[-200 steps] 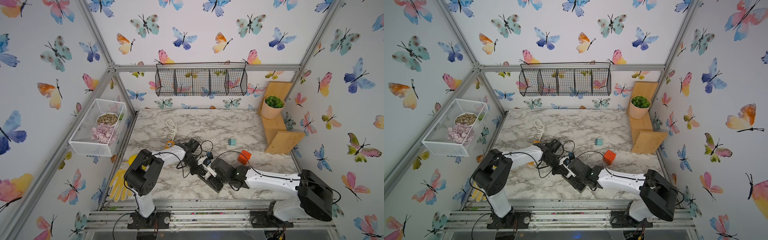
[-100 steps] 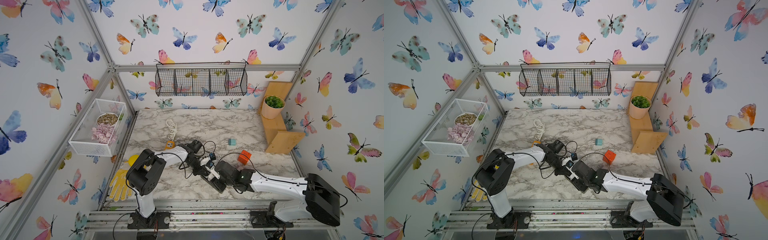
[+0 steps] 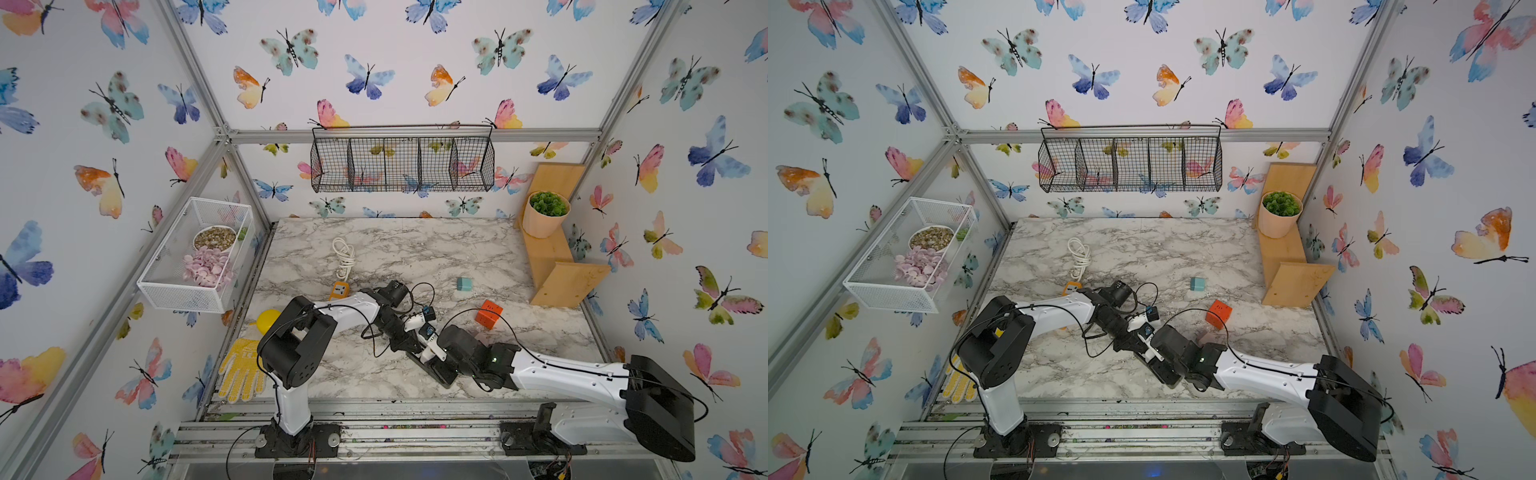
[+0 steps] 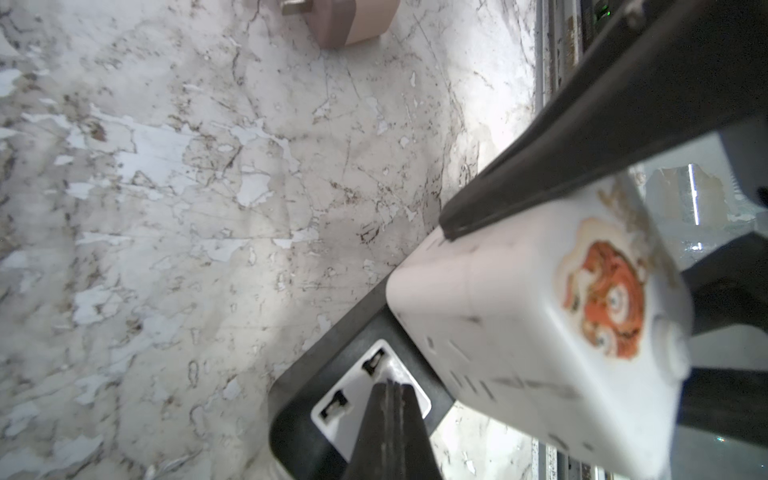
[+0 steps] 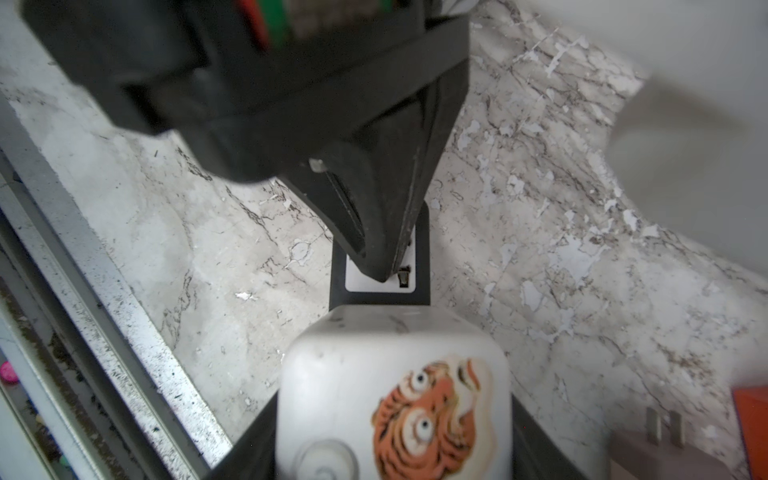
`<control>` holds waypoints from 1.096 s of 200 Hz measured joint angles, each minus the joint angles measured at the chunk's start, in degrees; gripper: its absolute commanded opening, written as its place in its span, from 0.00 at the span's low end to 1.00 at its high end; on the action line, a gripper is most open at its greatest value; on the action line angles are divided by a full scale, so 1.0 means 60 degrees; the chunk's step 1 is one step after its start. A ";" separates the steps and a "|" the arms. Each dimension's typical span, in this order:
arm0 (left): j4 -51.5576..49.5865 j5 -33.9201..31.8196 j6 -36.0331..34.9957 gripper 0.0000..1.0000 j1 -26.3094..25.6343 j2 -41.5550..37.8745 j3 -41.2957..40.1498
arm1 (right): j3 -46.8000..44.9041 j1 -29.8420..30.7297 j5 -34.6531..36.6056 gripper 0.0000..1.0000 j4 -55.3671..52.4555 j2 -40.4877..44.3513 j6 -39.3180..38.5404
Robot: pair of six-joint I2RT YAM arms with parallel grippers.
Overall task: Pull the plug off the socket
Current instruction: Remove the plug from the socket.
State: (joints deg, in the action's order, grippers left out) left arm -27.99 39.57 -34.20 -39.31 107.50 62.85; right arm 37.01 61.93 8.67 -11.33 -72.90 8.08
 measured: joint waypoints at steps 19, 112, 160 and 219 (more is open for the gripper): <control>0.0055 0.0000 0.0069 0.00 -0.0033 0.0007 0.0000 | -0.0058 0.0000 0.0026 0.01 0.0015 0.0066 0.0000; 0.0098 -0.0164 0.0313 0.00 -0.0160 0.0029 0.0018 | -0.0098 0.0007 0.0091 0.01 0.0091 -0.0117 0.0288; 0.0000 -0.0557 0.0419 0.00 -0.0062 -0.0007 0.0091 | 0.2557 0.0000 0.0109 0.01 -0.2361 -0.2200 0.0739; 0.0007 -0.0656 0.0430 0.00 -0.0087 -0.0015 0.0091 | 0.1260 -0.0007 0.0109 0.01 -0.1016 -0.1257 0.0794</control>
State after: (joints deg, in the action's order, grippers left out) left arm -27.94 35.64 -31.62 -39.83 107.42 63.40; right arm 44.58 61.89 9.32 -17.43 -80.44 12.84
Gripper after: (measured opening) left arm 0.035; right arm 0.620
